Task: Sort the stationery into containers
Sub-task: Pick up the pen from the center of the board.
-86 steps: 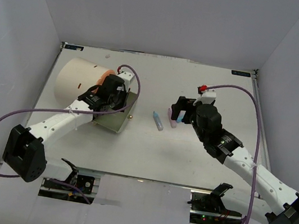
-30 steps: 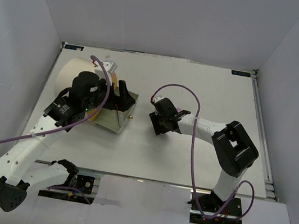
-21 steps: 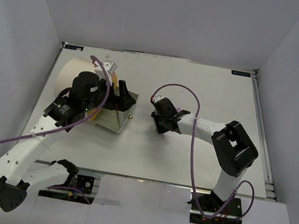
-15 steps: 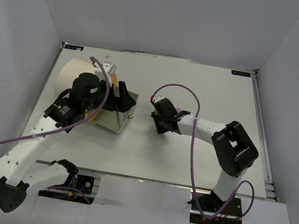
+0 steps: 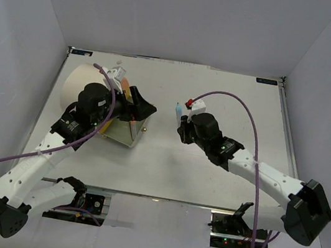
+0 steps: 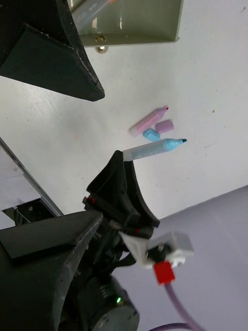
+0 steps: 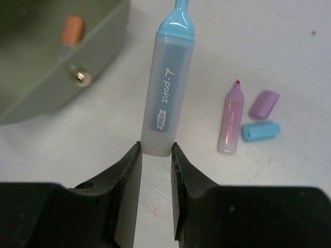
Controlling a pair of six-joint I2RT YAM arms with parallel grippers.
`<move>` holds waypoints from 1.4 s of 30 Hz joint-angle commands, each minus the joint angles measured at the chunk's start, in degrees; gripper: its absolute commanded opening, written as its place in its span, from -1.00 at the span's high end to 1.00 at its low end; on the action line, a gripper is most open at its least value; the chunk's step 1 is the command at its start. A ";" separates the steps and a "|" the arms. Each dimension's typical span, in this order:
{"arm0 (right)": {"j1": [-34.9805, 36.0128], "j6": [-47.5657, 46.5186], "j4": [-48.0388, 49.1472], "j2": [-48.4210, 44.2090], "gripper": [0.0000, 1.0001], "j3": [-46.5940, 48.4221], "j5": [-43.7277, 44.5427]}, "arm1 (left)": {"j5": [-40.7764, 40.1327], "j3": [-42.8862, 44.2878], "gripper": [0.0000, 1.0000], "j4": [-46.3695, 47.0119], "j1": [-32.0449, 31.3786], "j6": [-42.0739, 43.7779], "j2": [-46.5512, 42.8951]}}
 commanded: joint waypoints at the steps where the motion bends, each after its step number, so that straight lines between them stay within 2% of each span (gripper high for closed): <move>1: 1.50 2.07 11.19 -6.06 0.85 -2.49 1.43 | 2.25 -1.16 -0.96 7.63 -0.40 -5.24 0.86; 3: 2.28 2.16 13.23 -9.40 0.85 -3.63 2.04 | 0.94 -0.99 -0.96 9.91 -2.76 -5.87 2.70; 8: 3.34 1.55 16.75 -13.71 0.85 -3.99 2.92 | -12.74 2.17 -0.96 14.92 -12.08 -3.24 7.72; 13: 3.78 1.55 18.07 -15.38 0.85 -4.25 3.89 | -17.35 2.53 -0.92 19.94 -14.38 -2.79 11.93; 28: 4.14 2.78 18.95 -16.88 0.85 -4.78 3.45 | -19.81 1.74 -0.72 31.98 -18.25 -0.95 19.06; 42: 4.22 4.18 20.45 -17.49 0.85 -5.57 1.87 | -19.02 -0.63 -0.22 35.85 -19.39 -1.21 21.61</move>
